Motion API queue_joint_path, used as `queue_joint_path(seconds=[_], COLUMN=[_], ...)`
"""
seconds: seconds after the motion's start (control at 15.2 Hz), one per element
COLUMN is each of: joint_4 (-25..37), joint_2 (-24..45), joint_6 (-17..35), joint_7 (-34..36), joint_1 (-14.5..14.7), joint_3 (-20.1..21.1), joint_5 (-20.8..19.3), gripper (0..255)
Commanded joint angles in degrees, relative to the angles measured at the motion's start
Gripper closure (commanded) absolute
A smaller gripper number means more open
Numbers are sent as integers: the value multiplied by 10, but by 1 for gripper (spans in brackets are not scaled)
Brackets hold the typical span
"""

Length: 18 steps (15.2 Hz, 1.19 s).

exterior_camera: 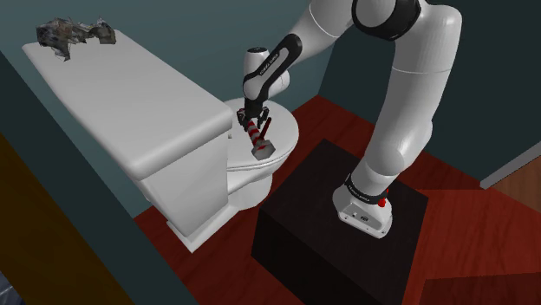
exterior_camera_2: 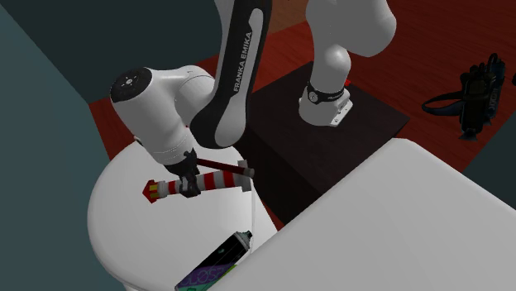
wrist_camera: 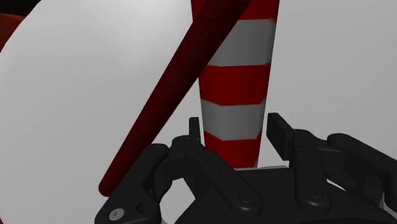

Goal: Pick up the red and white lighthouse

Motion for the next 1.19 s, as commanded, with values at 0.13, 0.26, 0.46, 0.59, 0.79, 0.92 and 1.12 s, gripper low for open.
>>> queue_joint_path(seconds=[0.13,0.26,0.46,0.59,0.79,0.92,1.12], joint_4=[-4,-4,-4,-3,0,2,4], joint_2=[-15,-29,-49,-62,-81,-93,-100], joint_6=[-11,-25,-46,-60,-81,-96,-104], joint_7=[-2,-3,-4,-5,-7,-8,-8], joint_1=[-1,-2,-3,-4,-4,-5,-5], joint_3=[1,2,3,4,5,6,6], joint_5=[2,4,7,9,11,13,13], gripper=[255,255,255,255,255,255,255])
